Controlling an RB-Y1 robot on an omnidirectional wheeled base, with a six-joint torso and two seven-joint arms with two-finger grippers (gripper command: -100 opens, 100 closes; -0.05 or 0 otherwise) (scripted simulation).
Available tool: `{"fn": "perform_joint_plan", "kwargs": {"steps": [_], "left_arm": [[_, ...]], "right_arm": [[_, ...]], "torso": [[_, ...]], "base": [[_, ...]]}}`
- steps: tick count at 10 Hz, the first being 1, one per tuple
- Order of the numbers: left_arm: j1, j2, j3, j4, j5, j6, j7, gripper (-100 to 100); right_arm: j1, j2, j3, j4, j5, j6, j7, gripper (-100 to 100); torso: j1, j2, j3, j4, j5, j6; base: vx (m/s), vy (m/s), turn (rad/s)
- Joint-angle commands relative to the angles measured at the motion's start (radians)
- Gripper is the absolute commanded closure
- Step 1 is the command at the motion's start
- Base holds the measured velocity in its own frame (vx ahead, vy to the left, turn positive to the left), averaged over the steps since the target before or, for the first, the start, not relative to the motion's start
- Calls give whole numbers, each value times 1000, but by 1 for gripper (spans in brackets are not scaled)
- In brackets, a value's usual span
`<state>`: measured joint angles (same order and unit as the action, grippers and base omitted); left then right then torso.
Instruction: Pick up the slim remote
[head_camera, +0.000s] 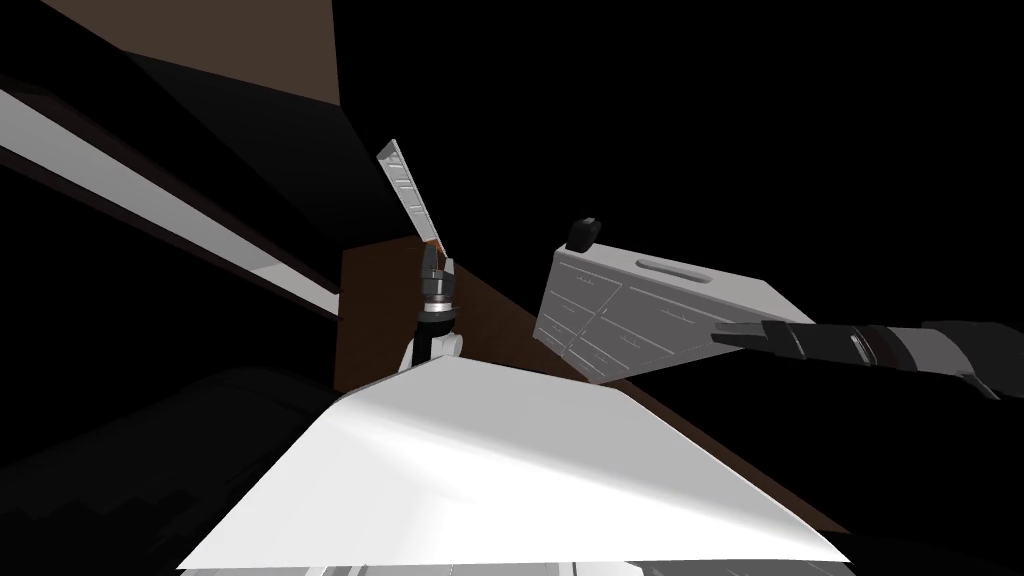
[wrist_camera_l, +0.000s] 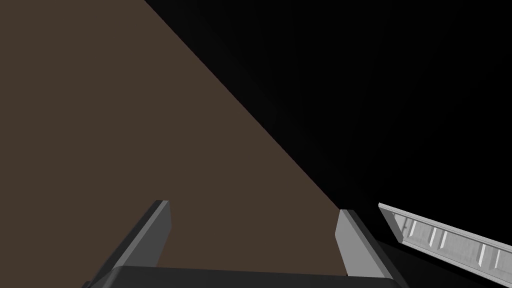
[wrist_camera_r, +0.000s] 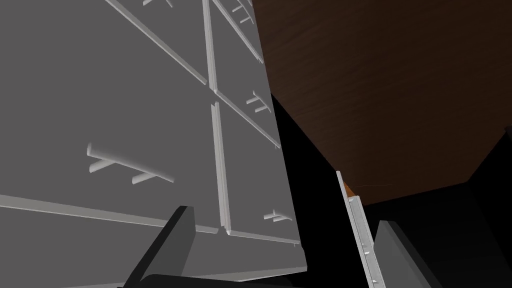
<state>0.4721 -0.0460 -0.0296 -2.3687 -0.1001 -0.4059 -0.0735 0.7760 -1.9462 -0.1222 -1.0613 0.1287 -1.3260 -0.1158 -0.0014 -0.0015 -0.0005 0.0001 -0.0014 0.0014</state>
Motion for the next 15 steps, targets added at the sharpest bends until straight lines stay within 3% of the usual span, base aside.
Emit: {"fn": "perform_joint_plan", "kwargs": {"steps": [1,3,4,5,6,8,9,12,15], "left_arm": [[0,0,0,0,0,0,0,0],[0,0,0,0,0,0,0,0],[0,0,0,0,0,0,0,0],[0,0,0,0,0,0,0,0],[0,0,0,0,0,0,0,0],[0,0,0,0,0,0,0,0],[0,0,0,0,0,0,0,0],[0,0,0,0,0,0,0,0],[0,0,0,0,0,0,0,0]], "right_arm": [[-50,18,6,-6,50,1,-26,-100],[-107,18,6,-6,119,1,-26,-100],[-108,-34,8,31,139,-18,-16,-100],[-108,-49,8,31,116,-18,-16,-100],[-96,-49,8,31,107,-18,-16,-100],[-108,-49,8,31,139,-18,-16,-100],[-108,-104,11,63,158,-35,-4,-100],[-108,-111,11,63,158,-35,-4,-100],[-102,-203,25,116,197,-61,22,-100]], "torso": [[0,0,0,0,0,0],[0,0,0,0,0,0],[0,0,0,0,0,0],[1,-1,-1,-1,1,-1],[0,-2,-1,-1,0,-1],[0,-1,0,0,0,0],[0,0,0,0,0,0],[0,-2,-1,0,0,0],[-1,-3,-2,-1,0,0]], "base": [[0,0,0],[0,0,0],[5,-6,151],[9,-17,111],[8,-10,6],[2,0,-7],[19,-13,160],[14,-11,30],[38,-29,130]]}}
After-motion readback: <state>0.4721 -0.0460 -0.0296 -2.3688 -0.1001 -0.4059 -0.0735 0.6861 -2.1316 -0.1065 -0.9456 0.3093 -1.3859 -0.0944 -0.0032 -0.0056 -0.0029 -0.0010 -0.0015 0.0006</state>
